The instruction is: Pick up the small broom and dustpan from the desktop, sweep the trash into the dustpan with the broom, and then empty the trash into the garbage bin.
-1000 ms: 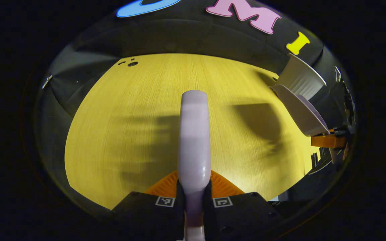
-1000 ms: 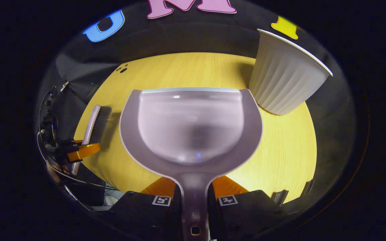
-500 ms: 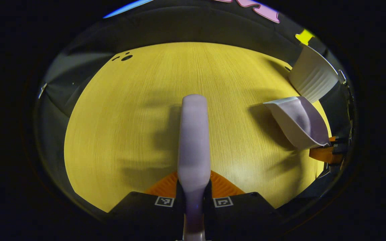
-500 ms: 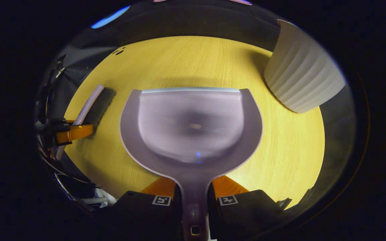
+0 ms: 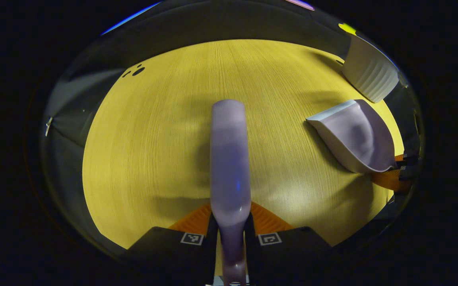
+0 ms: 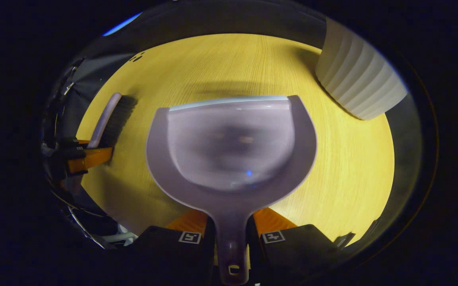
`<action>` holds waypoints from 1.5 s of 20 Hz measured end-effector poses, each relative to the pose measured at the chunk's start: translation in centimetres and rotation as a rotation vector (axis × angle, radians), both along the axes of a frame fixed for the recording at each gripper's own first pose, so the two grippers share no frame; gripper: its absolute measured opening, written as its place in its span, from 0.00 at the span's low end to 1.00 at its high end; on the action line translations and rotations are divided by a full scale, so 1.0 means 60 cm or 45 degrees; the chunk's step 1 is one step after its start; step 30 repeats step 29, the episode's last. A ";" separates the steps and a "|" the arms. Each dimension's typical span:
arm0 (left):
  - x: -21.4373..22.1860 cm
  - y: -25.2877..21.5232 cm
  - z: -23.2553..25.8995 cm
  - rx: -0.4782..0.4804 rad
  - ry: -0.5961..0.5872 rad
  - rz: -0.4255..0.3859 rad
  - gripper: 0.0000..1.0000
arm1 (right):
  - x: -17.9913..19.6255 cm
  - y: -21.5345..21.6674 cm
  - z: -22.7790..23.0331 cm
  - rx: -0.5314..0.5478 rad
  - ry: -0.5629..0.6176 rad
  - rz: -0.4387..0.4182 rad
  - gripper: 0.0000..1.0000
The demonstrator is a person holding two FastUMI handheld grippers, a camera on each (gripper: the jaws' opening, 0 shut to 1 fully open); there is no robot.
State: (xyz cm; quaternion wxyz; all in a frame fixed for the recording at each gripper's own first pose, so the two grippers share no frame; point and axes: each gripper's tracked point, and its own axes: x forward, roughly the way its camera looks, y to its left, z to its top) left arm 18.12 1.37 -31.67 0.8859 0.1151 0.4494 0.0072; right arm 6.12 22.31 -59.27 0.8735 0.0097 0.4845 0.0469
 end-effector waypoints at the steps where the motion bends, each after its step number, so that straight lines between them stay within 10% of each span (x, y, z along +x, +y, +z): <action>1: -0.002 -0.002 0.002 0.009 -0.003 0.000 0.36 | -0.001 -0.001 0.000 0.011 -0.003 0.008 0.35; 2: -0.001 -0.003 0.007 0.015 -0.011 0.005 0.34 | -0.002 0.001 0.002 0.027 -0.005 0.017 0.53; 4: 0.003 -0.011 0.021 -0.009 -0.046 0.015 0.64 | 0.000 -0.008 0.007 0.045 -0.033 0.002 0.90; 6: -0.003 -0.014 0.037 -0.042 -0.082 0.037 0.98 | -0.008 -0.012 0.019 0.069 -0.064 -0.022 1.00; 22: -0.218 -0.056 0.426 -0.061 -1.192 -0.156 0.97 | -0.113 -0.060 0.410 -0.013 -0.896 -0.195 1.00; 30: -0.375 -0.072 0.447 -0.209 -1.336 -0.136 0.97 | -0.235 -0.033 0.547 -0.108 -1.256 -0.123 0.99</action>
